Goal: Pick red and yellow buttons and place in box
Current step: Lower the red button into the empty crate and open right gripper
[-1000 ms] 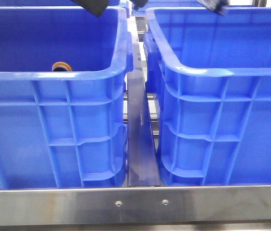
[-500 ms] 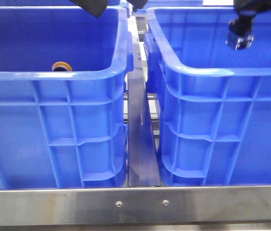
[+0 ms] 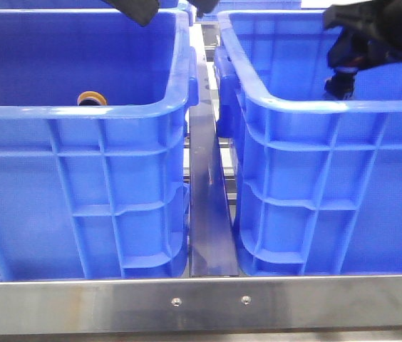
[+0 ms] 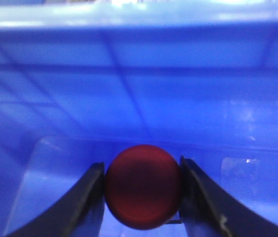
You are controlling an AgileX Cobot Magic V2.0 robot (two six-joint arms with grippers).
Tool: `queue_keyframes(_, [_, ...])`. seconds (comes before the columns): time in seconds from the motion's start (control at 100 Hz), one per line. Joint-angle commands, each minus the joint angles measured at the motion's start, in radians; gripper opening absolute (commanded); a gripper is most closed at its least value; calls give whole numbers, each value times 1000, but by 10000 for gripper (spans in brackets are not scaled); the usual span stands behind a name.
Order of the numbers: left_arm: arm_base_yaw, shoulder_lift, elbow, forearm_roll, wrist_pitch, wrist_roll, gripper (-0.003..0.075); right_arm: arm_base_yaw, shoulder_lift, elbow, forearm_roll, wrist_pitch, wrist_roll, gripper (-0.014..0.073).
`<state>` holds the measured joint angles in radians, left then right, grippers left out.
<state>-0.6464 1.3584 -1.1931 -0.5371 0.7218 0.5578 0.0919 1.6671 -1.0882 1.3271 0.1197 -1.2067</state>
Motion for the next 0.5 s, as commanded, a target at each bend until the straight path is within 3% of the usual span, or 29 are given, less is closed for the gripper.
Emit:
queue_keyframes(0.0, [-4, -32, -29, -28, -39, 2, 587, 2, -13, -48, 22, -43, -14, 223])
queue_keyframes(0.49, [-4, -32, -29, -28, -41, 2, 587, 2, 44, -60, 45, -35, -14, 226])
